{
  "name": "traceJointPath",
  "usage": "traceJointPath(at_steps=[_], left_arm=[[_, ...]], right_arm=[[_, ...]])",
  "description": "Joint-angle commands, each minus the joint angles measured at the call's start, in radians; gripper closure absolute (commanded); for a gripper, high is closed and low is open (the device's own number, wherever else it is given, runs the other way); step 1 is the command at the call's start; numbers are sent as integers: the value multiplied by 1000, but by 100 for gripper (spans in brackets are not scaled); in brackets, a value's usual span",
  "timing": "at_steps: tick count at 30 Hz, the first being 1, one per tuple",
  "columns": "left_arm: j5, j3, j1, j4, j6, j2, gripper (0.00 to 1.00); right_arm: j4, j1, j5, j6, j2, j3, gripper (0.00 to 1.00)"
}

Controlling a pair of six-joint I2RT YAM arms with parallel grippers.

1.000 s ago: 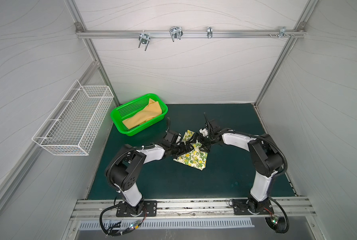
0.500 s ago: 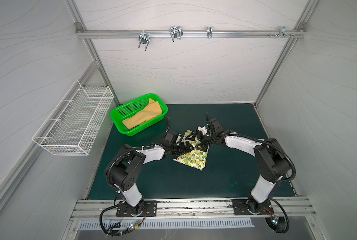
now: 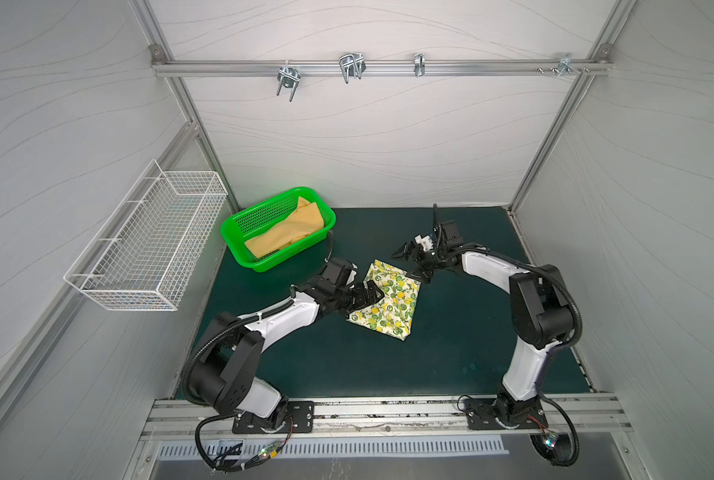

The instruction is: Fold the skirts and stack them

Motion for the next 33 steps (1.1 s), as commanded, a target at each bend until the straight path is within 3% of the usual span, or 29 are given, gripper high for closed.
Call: traceJointPath(at_steps=[1,10,24,33], left_arm=[[-46,85,-49,-83,21,-47,2],[-112,304,-208,-157,24,38,1],[-120,478,-295,1,-60,358,1],[-201,592,-300,-108,-24,483,1]], right_arm=[[-20,-15,-15,-31,51,-3,1],[40,-30,-31,-29,121,-48,1],[91,-34,-47,-13,111,-96,1],[112,-37,-54,-12,120,-120,1]])
